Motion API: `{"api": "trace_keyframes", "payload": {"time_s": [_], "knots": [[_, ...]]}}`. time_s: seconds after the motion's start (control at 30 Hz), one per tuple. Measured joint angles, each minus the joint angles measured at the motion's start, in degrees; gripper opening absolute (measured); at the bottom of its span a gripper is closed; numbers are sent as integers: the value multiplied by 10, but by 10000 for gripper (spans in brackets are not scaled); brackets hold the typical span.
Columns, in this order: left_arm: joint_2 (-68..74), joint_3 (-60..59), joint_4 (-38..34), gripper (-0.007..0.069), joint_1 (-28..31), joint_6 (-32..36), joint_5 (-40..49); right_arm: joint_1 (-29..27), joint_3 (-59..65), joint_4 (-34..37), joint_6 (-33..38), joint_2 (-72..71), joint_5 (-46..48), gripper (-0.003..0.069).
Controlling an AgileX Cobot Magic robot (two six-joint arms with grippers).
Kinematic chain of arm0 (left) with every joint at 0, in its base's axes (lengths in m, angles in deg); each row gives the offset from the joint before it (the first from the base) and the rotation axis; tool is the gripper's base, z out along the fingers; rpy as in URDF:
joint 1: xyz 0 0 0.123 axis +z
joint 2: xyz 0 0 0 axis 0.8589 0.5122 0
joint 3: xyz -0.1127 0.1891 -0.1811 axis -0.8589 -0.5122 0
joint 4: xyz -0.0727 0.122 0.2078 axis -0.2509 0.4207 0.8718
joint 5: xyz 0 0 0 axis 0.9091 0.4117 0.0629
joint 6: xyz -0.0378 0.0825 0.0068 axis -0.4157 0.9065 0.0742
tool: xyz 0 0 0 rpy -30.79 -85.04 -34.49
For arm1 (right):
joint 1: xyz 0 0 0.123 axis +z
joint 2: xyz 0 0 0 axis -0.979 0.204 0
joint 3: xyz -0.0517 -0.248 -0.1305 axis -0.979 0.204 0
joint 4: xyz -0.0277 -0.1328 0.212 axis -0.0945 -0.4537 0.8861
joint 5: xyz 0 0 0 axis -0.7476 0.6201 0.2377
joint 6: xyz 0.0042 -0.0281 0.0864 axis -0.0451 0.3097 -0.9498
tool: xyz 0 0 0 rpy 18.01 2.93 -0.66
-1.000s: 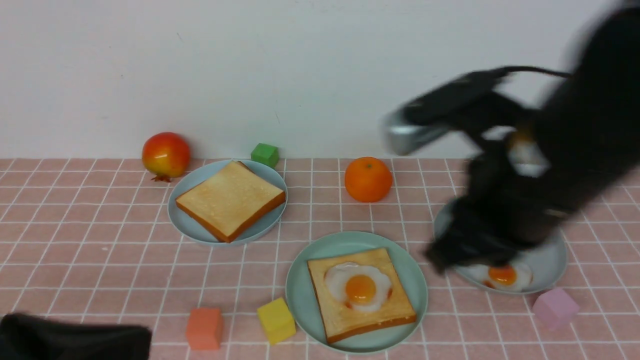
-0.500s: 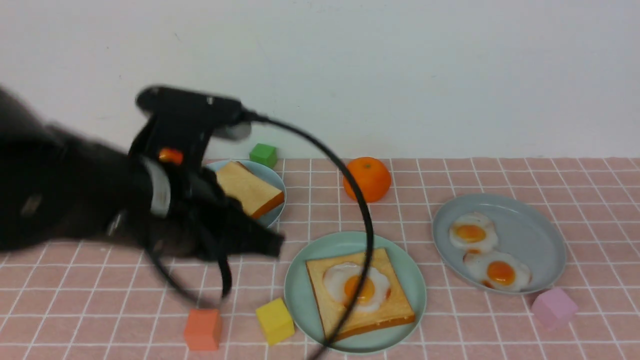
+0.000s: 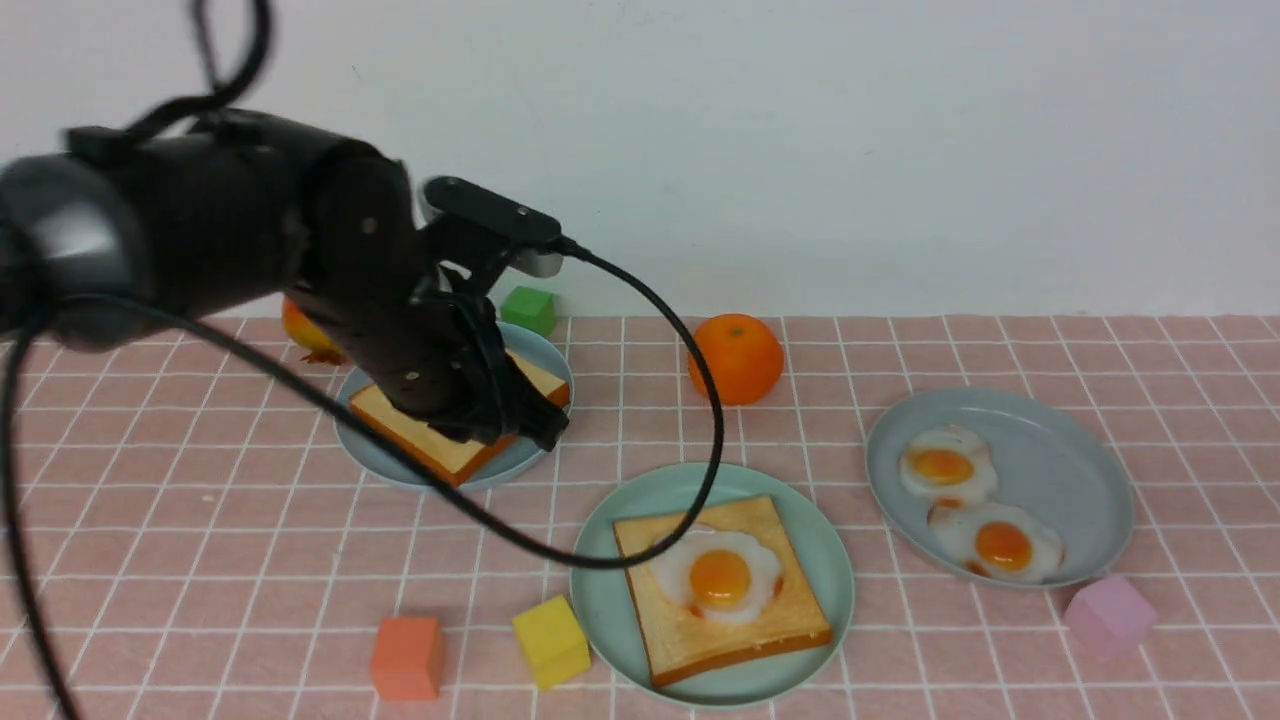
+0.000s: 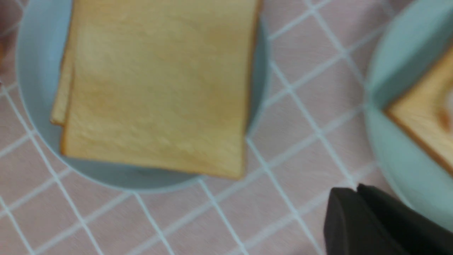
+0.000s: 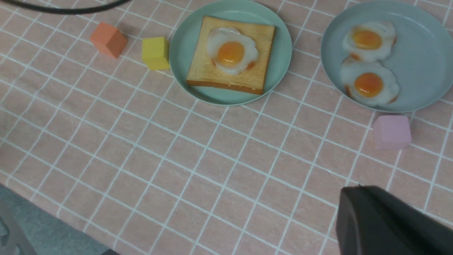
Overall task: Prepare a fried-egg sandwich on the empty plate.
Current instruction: Use the left arm to grab a slice of bread
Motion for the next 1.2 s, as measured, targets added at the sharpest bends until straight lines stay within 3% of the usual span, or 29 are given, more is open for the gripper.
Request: {"api": "trace_keyframes", "payload": {"time_s": [0.17, 0.3, 1.2], "knots": [[68, 48, 47, 321, 11, -8, -12, 0, 0, 26, 3, 0, -9, 7], [106, 75, 61, 405, 22, -27, -20, 0, 0, 42, 6, 0, -41, 7], [150, 82, 97, 386, 23, -18, -56, 0, 0, 49, 6, 1, -80, 10]]}}
